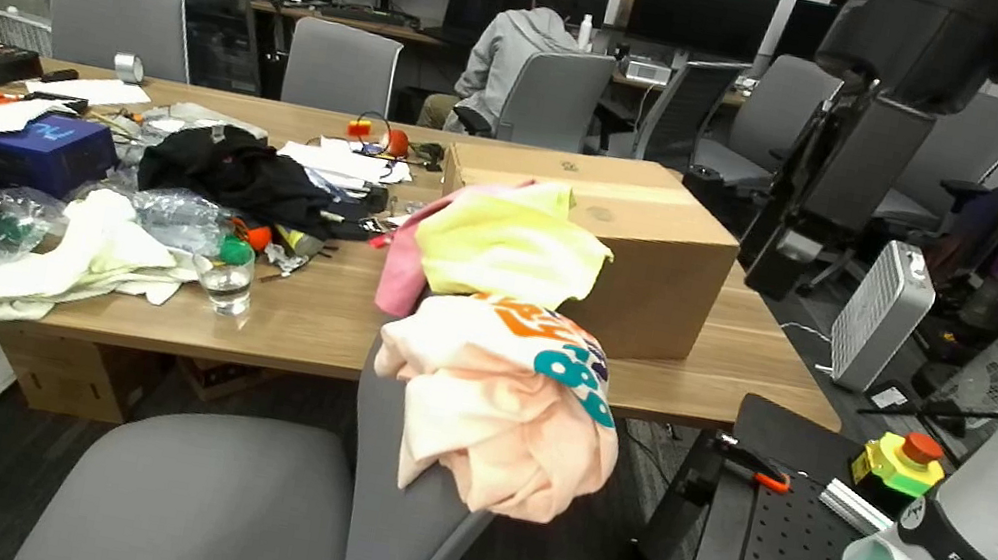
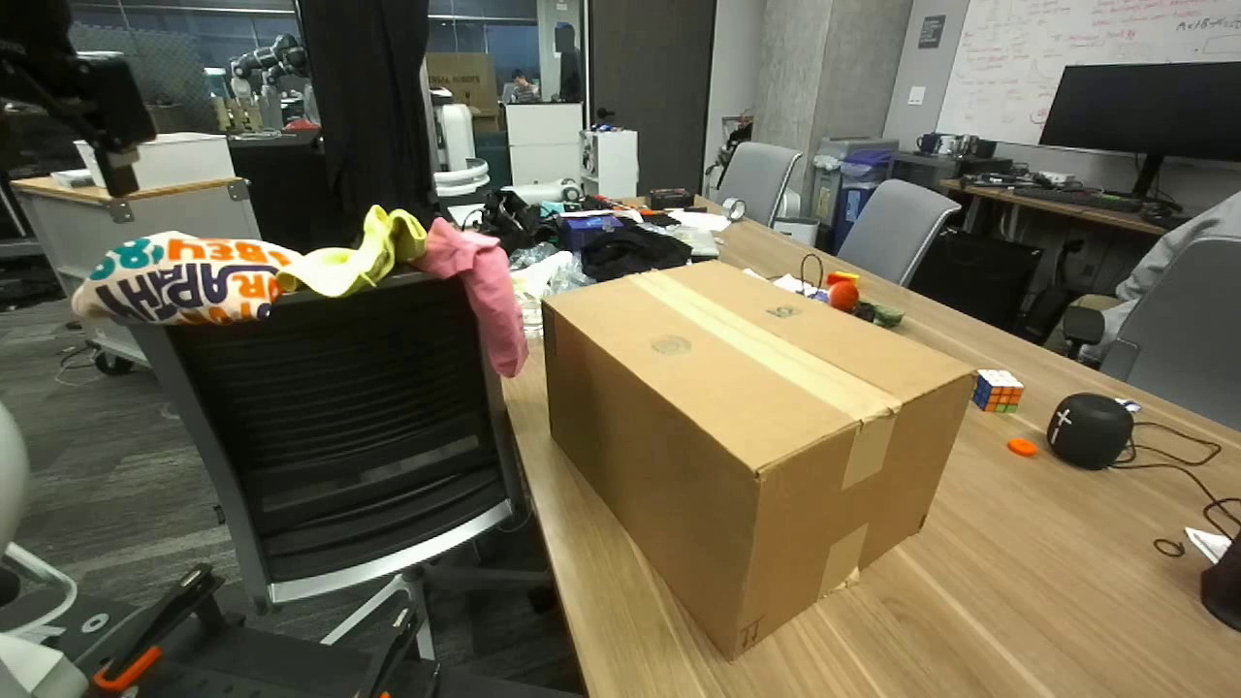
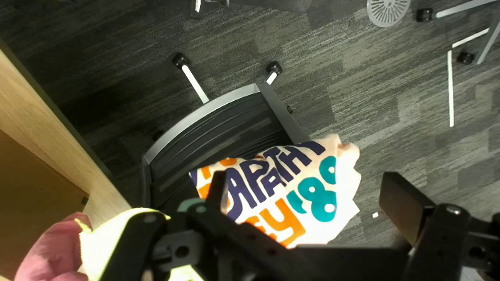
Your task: Put the shirts on the chair onto the box
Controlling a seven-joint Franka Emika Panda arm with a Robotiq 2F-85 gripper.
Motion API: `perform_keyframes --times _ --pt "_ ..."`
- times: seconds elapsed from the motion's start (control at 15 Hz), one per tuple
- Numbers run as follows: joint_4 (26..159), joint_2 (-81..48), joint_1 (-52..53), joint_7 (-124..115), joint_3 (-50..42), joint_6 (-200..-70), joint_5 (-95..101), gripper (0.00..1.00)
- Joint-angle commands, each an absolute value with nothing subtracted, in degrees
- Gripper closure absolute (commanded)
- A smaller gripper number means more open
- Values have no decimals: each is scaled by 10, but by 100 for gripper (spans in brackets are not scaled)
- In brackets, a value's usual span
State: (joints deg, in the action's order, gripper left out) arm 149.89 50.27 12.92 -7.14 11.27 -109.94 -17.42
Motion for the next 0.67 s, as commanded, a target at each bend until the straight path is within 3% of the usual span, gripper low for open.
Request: perform_keyframes --times 0.0,0.6 --pt "1498 473 151 -71 149 -1171 -197 0" --pt "1510 398 191 -121 217 -1314 -197 0"
